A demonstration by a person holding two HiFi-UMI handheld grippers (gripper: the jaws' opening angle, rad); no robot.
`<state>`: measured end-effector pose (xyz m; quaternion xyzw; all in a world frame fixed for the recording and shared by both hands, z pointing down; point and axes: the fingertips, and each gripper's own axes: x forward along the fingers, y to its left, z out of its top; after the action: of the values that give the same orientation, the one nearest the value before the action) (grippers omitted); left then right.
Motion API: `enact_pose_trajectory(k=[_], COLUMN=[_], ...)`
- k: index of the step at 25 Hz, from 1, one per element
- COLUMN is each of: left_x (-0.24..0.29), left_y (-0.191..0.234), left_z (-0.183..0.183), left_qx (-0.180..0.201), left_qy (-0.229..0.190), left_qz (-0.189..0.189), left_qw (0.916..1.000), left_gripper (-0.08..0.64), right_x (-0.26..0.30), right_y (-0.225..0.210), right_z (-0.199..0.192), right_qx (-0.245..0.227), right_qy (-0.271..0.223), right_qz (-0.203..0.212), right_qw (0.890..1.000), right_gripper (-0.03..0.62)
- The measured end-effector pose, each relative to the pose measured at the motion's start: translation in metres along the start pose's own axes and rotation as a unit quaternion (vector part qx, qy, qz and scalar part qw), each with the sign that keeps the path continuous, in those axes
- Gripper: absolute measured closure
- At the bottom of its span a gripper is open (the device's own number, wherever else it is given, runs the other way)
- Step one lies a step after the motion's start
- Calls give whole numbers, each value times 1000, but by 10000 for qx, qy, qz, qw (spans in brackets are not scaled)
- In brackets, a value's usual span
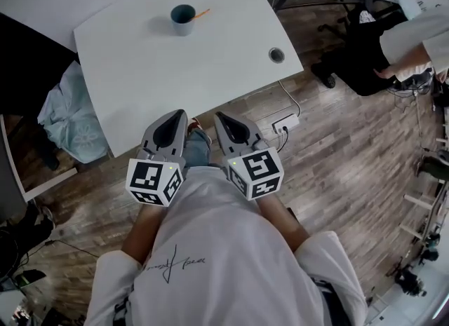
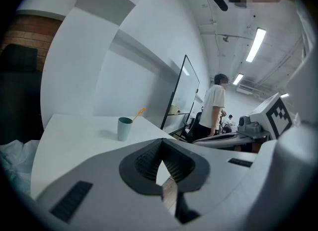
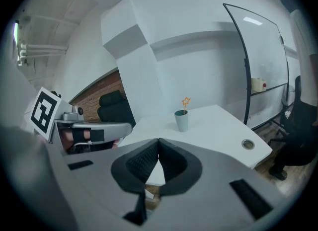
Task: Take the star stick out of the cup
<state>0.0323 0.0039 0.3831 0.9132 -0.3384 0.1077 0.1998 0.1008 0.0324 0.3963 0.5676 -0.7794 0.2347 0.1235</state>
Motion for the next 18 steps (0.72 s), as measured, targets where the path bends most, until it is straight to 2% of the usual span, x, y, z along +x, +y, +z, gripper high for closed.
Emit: enact_pose_trajectory(k=[18], left_x=[54], left_y=[47], left_z=[36], left_qx=[-240], left_qy=[-134], left_qz=[94], left_qw=[9996], left_gripper=[557], right_x=[71], right_y=[-25], right_z=[50], right_qx=[-294], right_qy=[33], right_qz=[339], right_qw=[9990], right_gripper=[583])
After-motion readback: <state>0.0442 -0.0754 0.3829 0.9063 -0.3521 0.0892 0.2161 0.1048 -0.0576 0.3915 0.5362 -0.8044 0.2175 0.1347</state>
